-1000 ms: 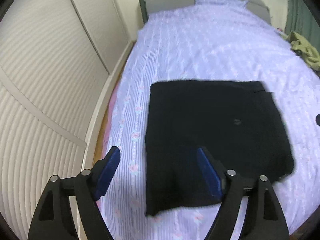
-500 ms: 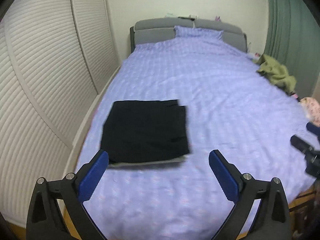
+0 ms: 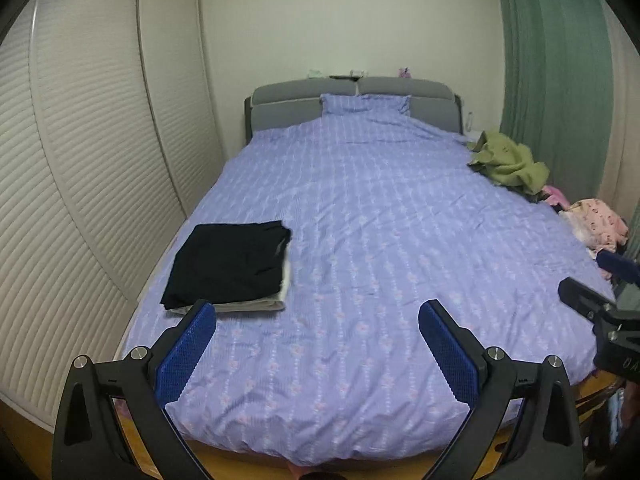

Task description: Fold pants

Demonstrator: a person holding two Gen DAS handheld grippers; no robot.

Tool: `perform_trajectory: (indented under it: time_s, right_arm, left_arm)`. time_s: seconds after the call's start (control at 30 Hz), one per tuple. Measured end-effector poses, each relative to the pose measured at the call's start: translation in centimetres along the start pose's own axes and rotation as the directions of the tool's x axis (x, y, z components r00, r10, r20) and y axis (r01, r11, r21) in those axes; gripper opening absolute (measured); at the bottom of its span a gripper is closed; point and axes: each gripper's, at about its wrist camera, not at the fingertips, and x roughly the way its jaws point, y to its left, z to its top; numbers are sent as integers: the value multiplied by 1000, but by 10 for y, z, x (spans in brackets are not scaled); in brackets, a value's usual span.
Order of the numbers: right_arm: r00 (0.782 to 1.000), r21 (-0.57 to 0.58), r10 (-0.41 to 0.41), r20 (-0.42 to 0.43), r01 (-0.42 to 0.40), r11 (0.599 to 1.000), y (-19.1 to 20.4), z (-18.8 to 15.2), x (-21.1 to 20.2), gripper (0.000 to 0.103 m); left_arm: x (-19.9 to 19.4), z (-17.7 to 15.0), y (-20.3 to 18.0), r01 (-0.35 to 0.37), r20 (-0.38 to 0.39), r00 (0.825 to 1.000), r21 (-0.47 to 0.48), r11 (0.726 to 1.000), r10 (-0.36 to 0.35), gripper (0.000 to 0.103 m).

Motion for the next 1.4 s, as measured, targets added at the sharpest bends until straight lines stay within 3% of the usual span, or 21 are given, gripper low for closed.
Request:
perform_trajectory:
  time_s: [0.3,0.7,1.4]
  right_arm:
    - [999,109,16,28,-19,994,-28,-19,-56,87]
    - [998,136,-29,63,21,990,-13,-25,-96,87]
    - [996,133,-42,81,31,991,0,-30,-110,87]
  left_arm:
    - [-47,-2,-40,50,39,998,32,998,-51,103]
    - [-74,-5,-67,80,66,994,63,995,-85,103]
    - [-92,-10,-70,69,89,993,61,996,-74,103]
